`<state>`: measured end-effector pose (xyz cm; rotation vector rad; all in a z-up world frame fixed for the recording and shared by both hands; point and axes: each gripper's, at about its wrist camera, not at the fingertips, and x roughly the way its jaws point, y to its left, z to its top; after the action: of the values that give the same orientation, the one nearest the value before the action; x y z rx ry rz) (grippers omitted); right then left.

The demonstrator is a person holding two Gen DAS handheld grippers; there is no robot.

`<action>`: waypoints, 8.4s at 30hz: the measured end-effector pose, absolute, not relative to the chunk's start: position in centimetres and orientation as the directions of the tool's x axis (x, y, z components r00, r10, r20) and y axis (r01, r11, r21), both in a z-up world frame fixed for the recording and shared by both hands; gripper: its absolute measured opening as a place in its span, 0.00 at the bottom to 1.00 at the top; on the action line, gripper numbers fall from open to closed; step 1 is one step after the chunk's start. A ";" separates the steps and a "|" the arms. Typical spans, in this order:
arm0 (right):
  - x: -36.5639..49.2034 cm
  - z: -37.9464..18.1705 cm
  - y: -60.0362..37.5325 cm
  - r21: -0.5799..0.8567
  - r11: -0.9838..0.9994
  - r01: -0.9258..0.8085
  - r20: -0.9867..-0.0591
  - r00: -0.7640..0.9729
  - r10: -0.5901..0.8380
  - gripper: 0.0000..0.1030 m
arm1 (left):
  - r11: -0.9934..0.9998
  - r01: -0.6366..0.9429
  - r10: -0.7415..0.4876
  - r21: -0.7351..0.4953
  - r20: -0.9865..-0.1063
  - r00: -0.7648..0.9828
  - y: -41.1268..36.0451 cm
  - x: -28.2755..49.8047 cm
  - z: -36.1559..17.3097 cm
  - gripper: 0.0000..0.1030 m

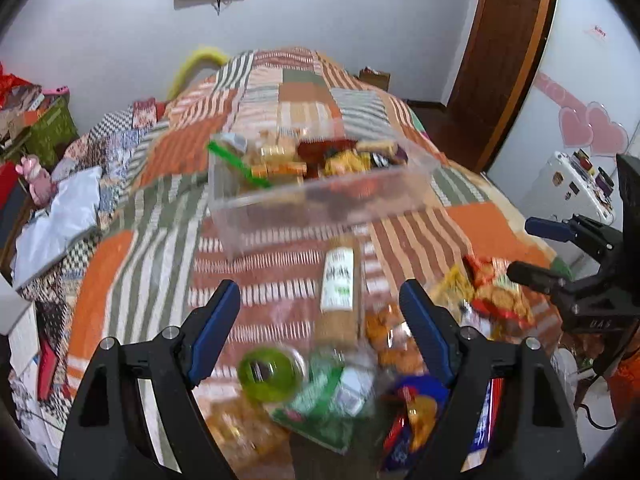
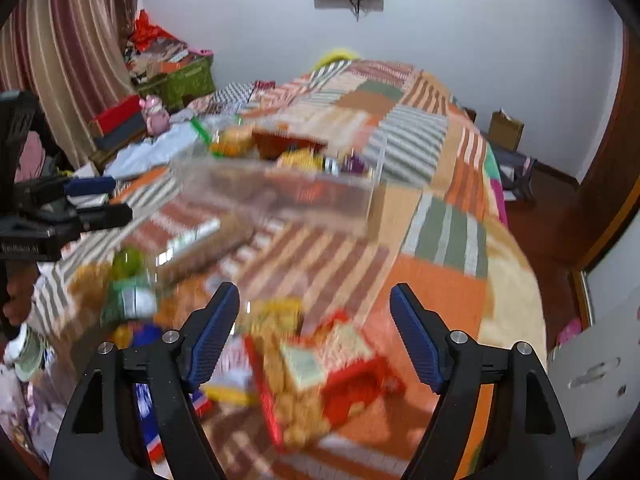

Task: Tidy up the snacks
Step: 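Grasp the tan biscuit roll with left tool while right tool grasps red cookie bag, then carry biscuit roll and red cookie bag over the box and release both, then grasp the green bottle with left tool while right tool grasps yellow Kakao snack bag, then lift bottle and snack bag into the clear box and release them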

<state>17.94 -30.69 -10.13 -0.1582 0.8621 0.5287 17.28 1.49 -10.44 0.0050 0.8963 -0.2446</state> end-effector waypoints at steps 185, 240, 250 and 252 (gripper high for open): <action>18.0 -16.0 -29.6 0.126 0.870 -0.476 -0.795 0.476 0.375 0.52 | 0.980 0.069 -0.195 -0.187 -0.824 0.533 6.3 16.1 -17.0 0.43; 32.4 -12.4 -23.5 0.186 0.815 -0.548 -0.737 0.471 0.485 0.52 | 0.969 0.225 -0.221 -0.104 -0.775 0.592 -1.0 32.6 -12.3 0.43; 30.9 -10.1 -24.2 0.161 0.829 -0.535 -0.723 0.508 0.468 0.64 | 0.968 0.231 -0.230 -0.100 -0.728 0.647 -0.8 30.4 -8.8 0.45; 30.0 -9.0 -24.6 0.157 0.830 -0.535 -0.705 0.528 0.474 0.65 | 0.968 0.229 -0.232 -0.103 -0.717 0.657 -0.5 29.4 -8.0 0.47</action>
<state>29.98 -24.56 -9.04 -0.0822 0.8157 0.6036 29.45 -0.54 -7.96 -0.0039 0.8131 -0.2612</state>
